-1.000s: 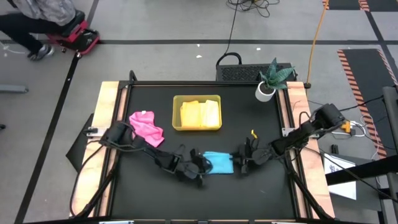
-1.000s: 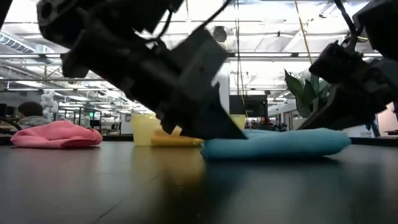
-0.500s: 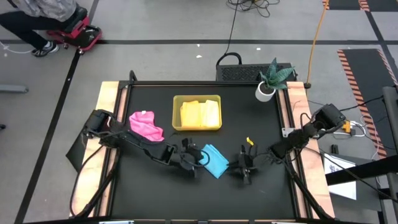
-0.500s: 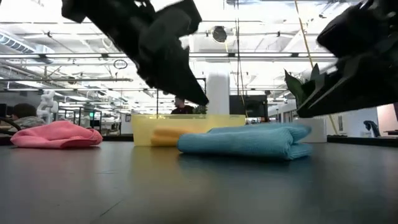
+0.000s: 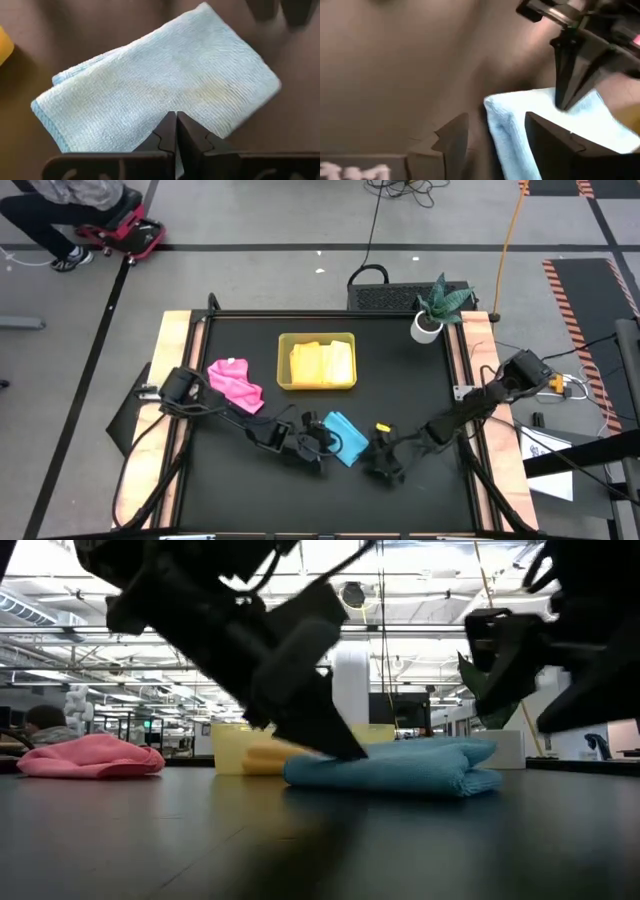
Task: Fold microfiber towels
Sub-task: Put the blue folded microfiber cloth in the yellow bin
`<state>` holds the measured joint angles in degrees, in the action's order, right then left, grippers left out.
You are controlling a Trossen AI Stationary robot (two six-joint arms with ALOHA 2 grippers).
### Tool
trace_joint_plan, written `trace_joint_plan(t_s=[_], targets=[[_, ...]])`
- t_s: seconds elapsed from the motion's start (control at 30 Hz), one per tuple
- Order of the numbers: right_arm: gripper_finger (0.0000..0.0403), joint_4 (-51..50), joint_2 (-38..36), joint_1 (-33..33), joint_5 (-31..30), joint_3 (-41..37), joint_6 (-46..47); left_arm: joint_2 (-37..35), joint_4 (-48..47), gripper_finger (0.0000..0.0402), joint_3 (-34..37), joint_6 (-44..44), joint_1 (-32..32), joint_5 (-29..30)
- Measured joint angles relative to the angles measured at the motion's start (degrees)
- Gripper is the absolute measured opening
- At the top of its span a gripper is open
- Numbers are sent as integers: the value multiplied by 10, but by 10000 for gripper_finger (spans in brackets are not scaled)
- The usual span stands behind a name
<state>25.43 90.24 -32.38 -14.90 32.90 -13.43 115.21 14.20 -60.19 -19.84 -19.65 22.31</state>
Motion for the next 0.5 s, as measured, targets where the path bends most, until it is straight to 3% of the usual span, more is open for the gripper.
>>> trace_joint_plan(t_s=[0.2, 0.5], targets=[[191, -39, 46, 33, 2, 34, -94, 4, -8, 5, -1, -13, 0, 2], [113, -32, 115, 64, 2, 68, -157, -4, -15, 21, -1, -17, -8, 2]])
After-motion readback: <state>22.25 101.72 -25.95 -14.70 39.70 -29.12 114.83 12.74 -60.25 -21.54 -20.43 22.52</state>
